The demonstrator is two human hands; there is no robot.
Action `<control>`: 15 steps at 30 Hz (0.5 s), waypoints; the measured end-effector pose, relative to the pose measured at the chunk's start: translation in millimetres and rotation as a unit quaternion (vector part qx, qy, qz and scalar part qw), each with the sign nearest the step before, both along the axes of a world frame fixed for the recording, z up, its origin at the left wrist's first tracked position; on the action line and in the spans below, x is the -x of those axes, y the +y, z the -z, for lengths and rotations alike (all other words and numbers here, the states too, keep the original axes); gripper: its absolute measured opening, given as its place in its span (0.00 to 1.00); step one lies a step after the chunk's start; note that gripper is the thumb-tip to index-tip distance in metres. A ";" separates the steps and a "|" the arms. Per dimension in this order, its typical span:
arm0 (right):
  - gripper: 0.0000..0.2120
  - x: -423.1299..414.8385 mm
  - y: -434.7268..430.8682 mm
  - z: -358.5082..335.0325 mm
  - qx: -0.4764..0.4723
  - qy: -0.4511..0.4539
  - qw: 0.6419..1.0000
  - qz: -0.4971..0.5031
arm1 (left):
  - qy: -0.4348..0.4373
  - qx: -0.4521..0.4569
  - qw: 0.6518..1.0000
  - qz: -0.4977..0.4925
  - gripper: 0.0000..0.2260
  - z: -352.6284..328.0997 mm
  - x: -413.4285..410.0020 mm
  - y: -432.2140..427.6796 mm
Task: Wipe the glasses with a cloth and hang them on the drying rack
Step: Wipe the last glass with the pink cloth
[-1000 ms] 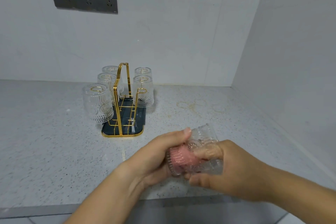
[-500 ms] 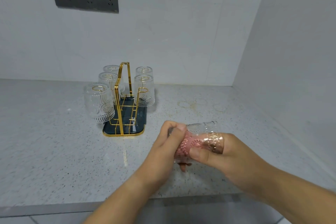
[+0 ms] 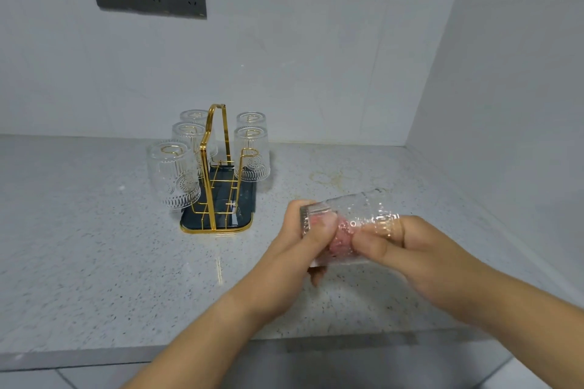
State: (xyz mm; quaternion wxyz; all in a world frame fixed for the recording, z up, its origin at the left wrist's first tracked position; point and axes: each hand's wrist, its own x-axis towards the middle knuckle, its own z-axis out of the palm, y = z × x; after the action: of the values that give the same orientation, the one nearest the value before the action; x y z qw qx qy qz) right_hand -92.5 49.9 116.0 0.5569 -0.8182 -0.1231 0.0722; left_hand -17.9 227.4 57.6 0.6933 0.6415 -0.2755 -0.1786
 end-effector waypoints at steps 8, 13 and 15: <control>0.12 1.2 6.7 12.9 0.217 -0.138 0.966 -0.008 | 0.136 0.078 0.986 -0.061 0.21 -5.4 5.0 -11.5; 0.17 -7.9 -6.7 22.5 0.499 -0.260 0.822 -0.091 | 0.305 0.012 0.951 0.054 0.26 -11.0 1.6 -0.5; 0.16 -7.8 -8.9 21.9 0.398 -0.220 0.888 -0.067 | 0.284 0.007 0.953 0.106 0.32 -8.3 0.2 3.0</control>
State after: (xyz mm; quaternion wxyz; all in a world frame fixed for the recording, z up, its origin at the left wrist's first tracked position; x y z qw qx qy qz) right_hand -84.7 41.1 94.1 0.1372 -0.9560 -0.2575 -0.0295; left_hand -18.1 230.5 65.9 0.7243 0.5266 -0.1353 -0.4240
